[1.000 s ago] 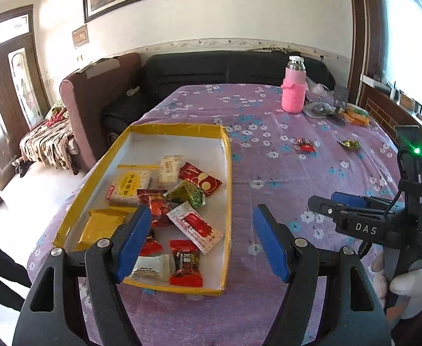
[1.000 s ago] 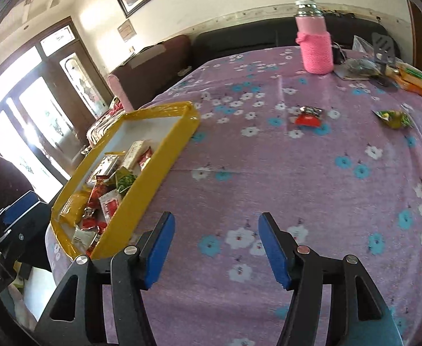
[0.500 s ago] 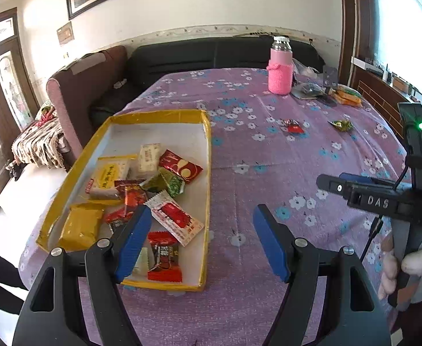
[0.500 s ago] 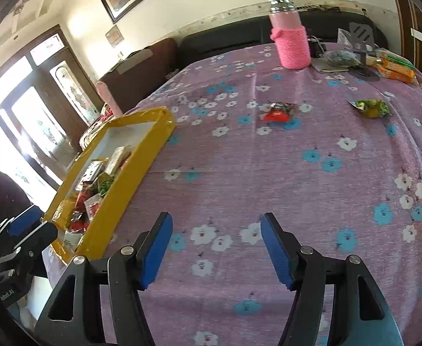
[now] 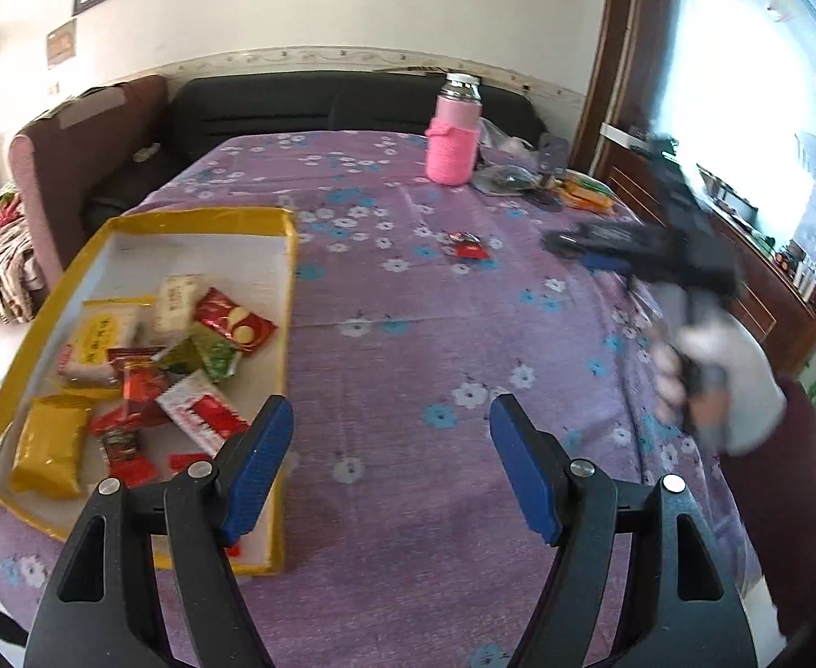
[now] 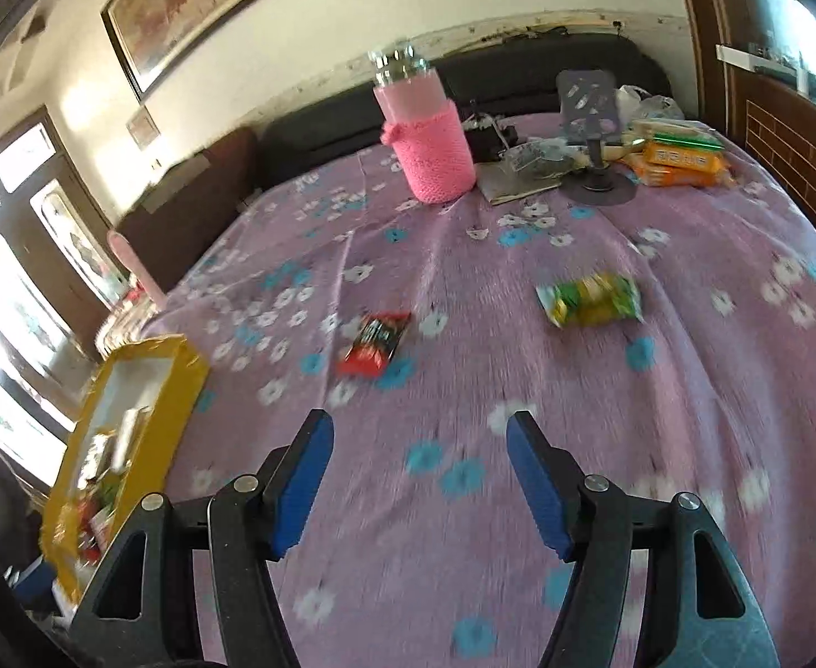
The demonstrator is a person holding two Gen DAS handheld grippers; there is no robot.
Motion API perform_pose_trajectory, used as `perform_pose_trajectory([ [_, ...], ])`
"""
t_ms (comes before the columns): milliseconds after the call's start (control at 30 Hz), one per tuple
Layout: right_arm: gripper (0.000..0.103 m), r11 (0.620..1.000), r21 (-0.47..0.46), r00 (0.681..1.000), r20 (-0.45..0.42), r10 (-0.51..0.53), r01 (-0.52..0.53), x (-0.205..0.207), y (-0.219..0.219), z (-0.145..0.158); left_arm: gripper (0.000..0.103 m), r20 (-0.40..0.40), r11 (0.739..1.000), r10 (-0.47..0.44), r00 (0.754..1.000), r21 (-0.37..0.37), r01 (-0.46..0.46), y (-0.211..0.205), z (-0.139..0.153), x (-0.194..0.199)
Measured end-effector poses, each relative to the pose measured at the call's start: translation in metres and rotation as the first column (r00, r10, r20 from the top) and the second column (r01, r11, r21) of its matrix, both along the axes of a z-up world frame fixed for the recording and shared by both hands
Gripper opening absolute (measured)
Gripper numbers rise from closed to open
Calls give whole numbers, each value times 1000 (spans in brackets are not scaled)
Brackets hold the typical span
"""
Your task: Organize snacks
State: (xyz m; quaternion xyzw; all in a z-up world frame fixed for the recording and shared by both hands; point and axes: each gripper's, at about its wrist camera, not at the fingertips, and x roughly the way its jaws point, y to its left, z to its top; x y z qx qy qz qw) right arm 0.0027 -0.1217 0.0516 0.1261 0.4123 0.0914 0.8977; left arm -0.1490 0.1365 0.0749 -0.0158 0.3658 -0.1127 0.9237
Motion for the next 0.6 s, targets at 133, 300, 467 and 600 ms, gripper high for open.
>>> perform_pose_trajectory([
  [133,62,998,-53,997,-76,19,-23,55,28,-16,73,-11,1000,-15,1000,-9,15,1,-3,5],
  [300,47,990,-135,991,-137,9,-28,106,61,-33,73,-42,999,-3,999,-35,2,15,-11,15],
  [467,21,982,-181,985,-168,28,-58,112,78,-41,73,-65,999,-2,998,-51,-1,21,-19,22],
  [600,21,978,-102,963,-223,154,-180,73,91,-35,73,-78,997,-21,997,-78,15,19,-20,27],
])
